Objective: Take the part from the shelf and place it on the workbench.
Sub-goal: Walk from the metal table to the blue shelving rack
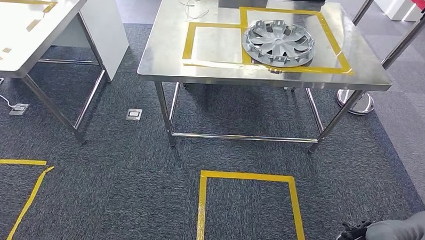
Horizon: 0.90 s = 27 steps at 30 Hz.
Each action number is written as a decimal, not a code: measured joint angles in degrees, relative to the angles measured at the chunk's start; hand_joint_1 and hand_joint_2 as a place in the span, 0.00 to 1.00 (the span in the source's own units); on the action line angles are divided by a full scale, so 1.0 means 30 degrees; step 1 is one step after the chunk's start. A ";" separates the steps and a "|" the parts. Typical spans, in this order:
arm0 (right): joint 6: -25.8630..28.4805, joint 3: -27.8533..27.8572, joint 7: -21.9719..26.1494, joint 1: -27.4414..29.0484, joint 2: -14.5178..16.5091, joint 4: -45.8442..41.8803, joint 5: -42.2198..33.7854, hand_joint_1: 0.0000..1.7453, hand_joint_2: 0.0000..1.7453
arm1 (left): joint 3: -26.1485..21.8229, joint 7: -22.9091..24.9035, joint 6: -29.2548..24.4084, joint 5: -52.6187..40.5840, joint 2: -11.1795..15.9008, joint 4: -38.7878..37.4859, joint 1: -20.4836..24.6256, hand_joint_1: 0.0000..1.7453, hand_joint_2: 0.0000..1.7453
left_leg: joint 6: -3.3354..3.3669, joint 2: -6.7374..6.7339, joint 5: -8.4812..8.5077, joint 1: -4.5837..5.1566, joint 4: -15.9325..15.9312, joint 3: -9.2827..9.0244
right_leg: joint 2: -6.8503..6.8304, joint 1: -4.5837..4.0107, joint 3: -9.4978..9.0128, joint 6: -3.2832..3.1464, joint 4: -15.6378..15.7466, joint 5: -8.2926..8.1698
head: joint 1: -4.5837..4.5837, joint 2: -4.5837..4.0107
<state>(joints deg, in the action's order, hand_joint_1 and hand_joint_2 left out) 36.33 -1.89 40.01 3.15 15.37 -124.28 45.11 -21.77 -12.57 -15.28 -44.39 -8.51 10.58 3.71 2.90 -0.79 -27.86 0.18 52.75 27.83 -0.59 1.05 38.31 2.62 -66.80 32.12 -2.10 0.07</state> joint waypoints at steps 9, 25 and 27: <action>0.0000 -0.1338 0.0002 0.0620 -0.0176 0.1121 0.0589 0.00 0.00 | -0.0275 -0.0182 0.0007 -0.0155 -0.0009 0.0000 -0.0016 0.00 0.00 | -0.0644 0.0013 0.1256 0.0041 0.1085 0.2217 | 0.0139 0.0027 -0.4530 -0.0193 0.3826 -0.0208 | 0.0096 0.0000; -0.1564 -0.0054 -0.4077 -0.2248 -0.2001 2.1872 -1.0665 0.00 0.50 | -0.1610 0.1749 0.0014 -0.0024 -0.0078 0.0000 -0.0057 0.00 1.00 | -0.0328 0.0347 0.0285 0.0285 0.0788 0.0827 | -0.0124 -0.0311 -0.3397 -0.0819 0.3908 -0.1257 | -0.0232 0.0000; -0.2144 0.0552 -0.6208 -0.2639 -0.2474 2.6042 -1.0935 0.00 1.00 | -0.1738 0.2159 0.0046 -0.0144 -0.0106 0.0000 -0.0078 0.00 1.00 | -0.0391 0.0454 0.0408 0.0266 0.0530 0.0791 | -0.0243 -0.0347 -0.3446 -0.0880 0.4073 -0.1284 | -0.0295 0.0000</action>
<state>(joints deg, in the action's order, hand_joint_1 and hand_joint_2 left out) 29.90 -0.23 21.38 -4.77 7.95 -46.16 12.30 -26.98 -6.09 -15.15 -44.82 -8.83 10.58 3.47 1.73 0.57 -26.63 0.98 54.34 30.20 -1.32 0.01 27.97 -0.03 -54.58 28.27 -2.99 0.07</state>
